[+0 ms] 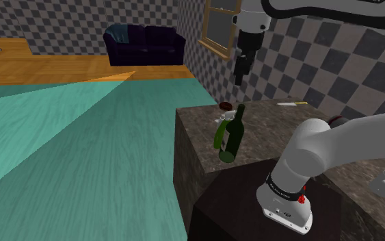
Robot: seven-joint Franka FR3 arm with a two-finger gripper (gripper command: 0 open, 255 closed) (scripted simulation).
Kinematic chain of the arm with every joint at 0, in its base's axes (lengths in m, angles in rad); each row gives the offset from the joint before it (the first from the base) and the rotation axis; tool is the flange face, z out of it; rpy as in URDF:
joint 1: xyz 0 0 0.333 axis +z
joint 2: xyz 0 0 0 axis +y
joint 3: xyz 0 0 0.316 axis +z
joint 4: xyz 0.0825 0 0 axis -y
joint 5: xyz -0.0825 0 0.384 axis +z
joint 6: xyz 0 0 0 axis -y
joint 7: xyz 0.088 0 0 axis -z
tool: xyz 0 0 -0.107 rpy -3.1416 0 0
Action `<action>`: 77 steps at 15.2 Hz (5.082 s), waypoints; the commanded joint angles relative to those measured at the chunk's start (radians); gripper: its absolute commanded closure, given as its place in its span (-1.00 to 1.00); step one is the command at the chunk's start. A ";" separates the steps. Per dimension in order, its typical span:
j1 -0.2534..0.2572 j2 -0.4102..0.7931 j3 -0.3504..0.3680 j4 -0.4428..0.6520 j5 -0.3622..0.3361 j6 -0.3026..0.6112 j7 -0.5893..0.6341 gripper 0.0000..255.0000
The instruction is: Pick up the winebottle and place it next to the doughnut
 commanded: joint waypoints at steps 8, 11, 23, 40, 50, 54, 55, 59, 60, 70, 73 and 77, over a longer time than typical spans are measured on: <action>-0.014 -0.014 -0.100 -0.215 -0.041 0.159 -0.091 -1.00; -0.026 -0.002 -0.145 -0.293 -0.064 0.233 -0.130 -1.00; -0.036 0.001 -0.169 -0.411 -0.084 0.349 -0.136 -1.00; -0.035 -0.004 -0.166 -0.373 -0.080 0.307 -0.140 1.00; -0.031 -0.003 -0.154 -0.239 -0.068 0.173 -0.151 1.00; -0.030 0.004 -0.150 -0.181 -0.064 0.123 -0.156 1.00; -0.030 0.006 -0.150 -0.166 -0.063 0.111 -0.157 1.00; -0.029 0.017 -0.146 -0.106 -0.059 0.061 -0.162 1.00; -0.029 0.020 -0.145 -0.090 -0.059 0.049 -0.163 1.00; -0.027 0.063 -0.138 0.072 -0.053 -0.070 -0.175 1.00; -0.027 0.080 -0.136 0.124 -0.051 -0.106 -0.178 1.00; -0.026 0.104 -0.133 0.196 -0.050 -0.153 -0.184 1.00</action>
